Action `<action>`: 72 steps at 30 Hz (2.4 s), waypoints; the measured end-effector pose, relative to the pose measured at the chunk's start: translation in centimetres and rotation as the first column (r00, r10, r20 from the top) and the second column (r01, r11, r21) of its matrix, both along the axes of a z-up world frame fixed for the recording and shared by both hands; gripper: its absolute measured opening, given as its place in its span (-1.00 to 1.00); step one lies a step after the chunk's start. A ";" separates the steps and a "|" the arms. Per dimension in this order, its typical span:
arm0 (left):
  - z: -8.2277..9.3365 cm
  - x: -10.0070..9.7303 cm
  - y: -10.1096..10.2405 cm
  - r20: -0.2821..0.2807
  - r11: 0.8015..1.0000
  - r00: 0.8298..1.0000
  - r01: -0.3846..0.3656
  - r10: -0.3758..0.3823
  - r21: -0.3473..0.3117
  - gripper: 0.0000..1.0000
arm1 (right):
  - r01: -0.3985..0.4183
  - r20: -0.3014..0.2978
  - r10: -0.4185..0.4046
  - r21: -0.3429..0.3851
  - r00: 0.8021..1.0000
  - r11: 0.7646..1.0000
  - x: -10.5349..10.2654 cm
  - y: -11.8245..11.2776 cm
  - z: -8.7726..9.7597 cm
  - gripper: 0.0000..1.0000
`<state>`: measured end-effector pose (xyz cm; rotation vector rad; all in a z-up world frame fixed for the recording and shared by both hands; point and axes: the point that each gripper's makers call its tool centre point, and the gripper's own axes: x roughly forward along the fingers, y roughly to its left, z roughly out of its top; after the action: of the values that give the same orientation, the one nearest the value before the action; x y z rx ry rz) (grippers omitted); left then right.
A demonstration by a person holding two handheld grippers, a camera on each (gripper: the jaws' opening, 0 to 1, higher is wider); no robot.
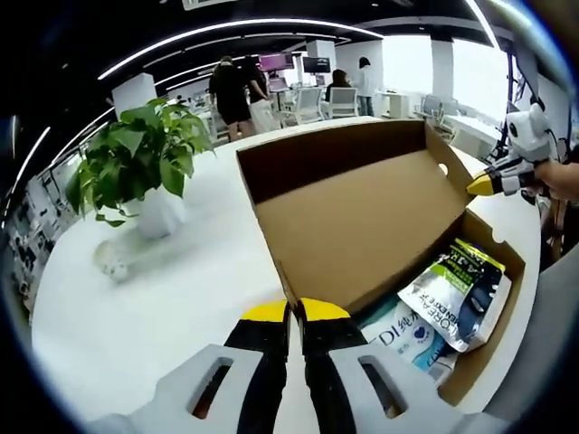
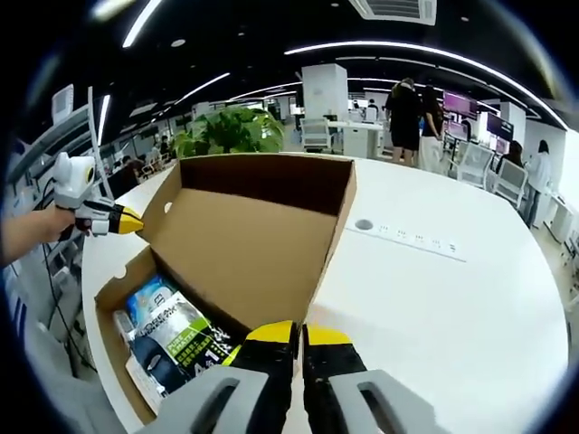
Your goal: Operate the shoe box by opening the lid, removing the specified soft item, and placing it in the target area until the item is outside and the box remains undamaged.
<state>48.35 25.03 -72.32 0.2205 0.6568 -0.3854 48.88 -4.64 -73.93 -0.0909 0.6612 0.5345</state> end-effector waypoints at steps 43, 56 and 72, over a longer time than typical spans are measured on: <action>-2.3 2.9 -0.1 -0.099 1.000 0.995 -0.013 0.016 0.029 -0.94 | 0.039 -0.076 -0.037 0.025 0.996 0.999 1.7 0.0 -1.6 -1.00; -2.8 3.2 -0.1 -0.121 0.999 0.992 -0.037 0.038 0.012 -0.93 | 0.028 -0.072 -0.027 0.013 0.997 1.000 2.0 0.1 -2.0 -1.00; -2.4 2.6 -0.1 -0.100 0.998 0.994 -0.027 0.032 0.060 -0.91 | 0.014 -0.054 -0.011 0.048 0.999 0.999 1.6 0.1 -1.4 -0.94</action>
<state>50.92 24.98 -74.69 0.2481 0.7712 -0.3509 50.45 -4.51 -75.31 -0.0270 0.7000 0.5423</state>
